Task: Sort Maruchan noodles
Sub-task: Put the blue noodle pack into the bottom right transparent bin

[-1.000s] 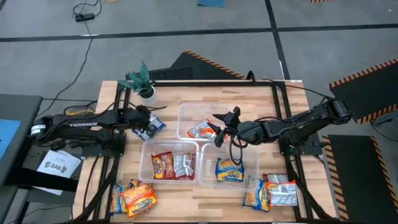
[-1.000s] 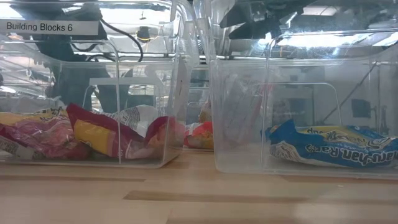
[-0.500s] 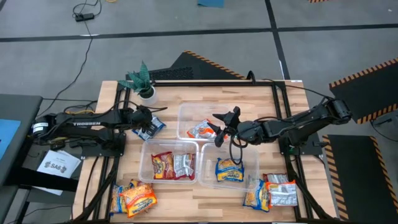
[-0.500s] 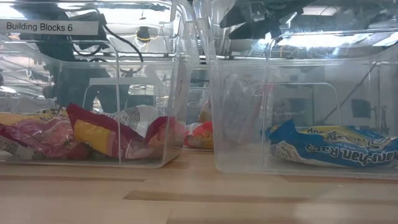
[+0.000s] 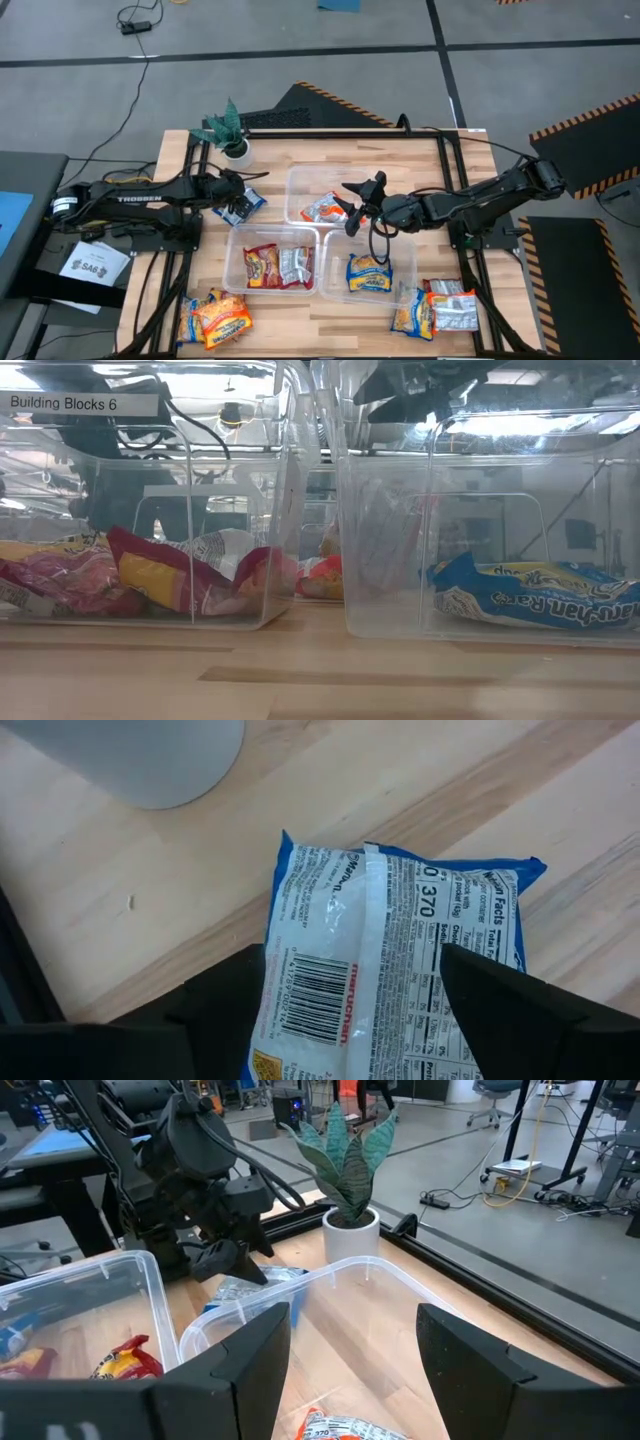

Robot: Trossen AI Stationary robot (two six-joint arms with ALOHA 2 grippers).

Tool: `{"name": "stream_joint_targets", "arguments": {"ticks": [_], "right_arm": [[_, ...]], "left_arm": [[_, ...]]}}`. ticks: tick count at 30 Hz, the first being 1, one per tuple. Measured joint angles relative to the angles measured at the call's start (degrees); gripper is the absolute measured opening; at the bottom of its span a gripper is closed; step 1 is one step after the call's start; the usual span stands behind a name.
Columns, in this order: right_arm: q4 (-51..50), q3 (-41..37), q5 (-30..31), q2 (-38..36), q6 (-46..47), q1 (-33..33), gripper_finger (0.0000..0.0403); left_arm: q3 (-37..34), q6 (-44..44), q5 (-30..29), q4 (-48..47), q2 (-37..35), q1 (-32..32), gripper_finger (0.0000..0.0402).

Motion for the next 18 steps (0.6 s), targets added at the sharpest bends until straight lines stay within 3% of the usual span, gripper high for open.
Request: {"name": "stream_joint_targets", "arguments": {"ticks": [7, 18], "right_arm": [[0.0, 0.0, 0.0, 0.0, 0.0, 0.0, 0.024], [-0.2, 0.0, 0.0, 0.0, 1.4, 0.0, 0.024]], "left_arm": [[-1.3, -0.8, 0.6, 0.2, 2.1, 0.5, 0.0291], [-0.7, -1.6, 4.6, 3.4, 11.7, 2.6, 0.0291]]}}
